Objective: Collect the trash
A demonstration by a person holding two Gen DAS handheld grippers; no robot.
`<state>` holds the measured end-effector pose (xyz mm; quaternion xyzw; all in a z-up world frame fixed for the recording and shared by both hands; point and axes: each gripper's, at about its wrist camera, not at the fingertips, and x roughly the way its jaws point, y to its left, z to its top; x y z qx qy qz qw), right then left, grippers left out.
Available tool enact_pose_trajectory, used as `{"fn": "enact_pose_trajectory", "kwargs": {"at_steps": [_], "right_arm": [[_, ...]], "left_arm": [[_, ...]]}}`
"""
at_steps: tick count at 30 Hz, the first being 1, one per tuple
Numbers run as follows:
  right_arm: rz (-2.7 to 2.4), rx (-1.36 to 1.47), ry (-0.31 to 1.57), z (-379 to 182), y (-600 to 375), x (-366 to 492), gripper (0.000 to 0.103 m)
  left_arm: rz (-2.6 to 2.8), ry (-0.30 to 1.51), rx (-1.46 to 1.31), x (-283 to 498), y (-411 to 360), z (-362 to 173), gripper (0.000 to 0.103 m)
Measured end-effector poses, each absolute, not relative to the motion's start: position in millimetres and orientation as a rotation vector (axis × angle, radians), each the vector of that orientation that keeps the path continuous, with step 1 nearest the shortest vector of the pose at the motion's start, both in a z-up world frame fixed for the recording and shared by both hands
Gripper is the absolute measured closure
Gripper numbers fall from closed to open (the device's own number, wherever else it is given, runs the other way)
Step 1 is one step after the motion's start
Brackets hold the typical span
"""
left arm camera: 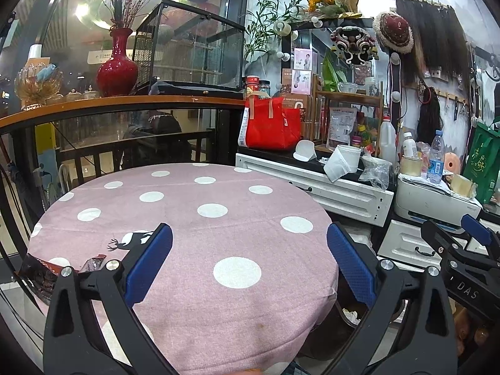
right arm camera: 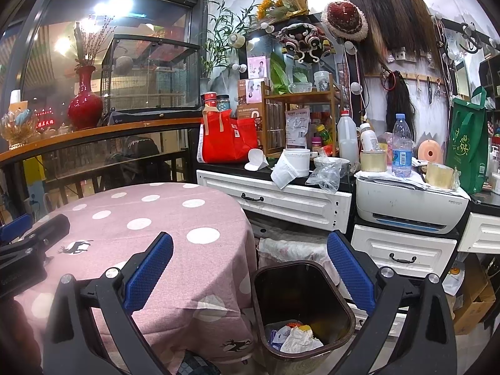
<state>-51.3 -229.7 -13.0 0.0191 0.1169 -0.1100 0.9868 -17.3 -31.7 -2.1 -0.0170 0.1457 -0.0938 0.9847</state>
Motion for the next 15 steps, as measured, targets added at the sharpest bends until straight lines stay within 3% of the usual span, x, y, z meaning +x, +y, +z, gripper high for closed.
{"fn": "enact_pose_trajectory", "kwargs": {"at_steps": [15], "right_arm": [[-0.22, 0.039, 0.235, -12.0, -230.5, -51.0, 0.006]], "left_arm": [[-0.183, 0.3, -0.019, -18.9, -39.4, -3.2, 0.006]]}}
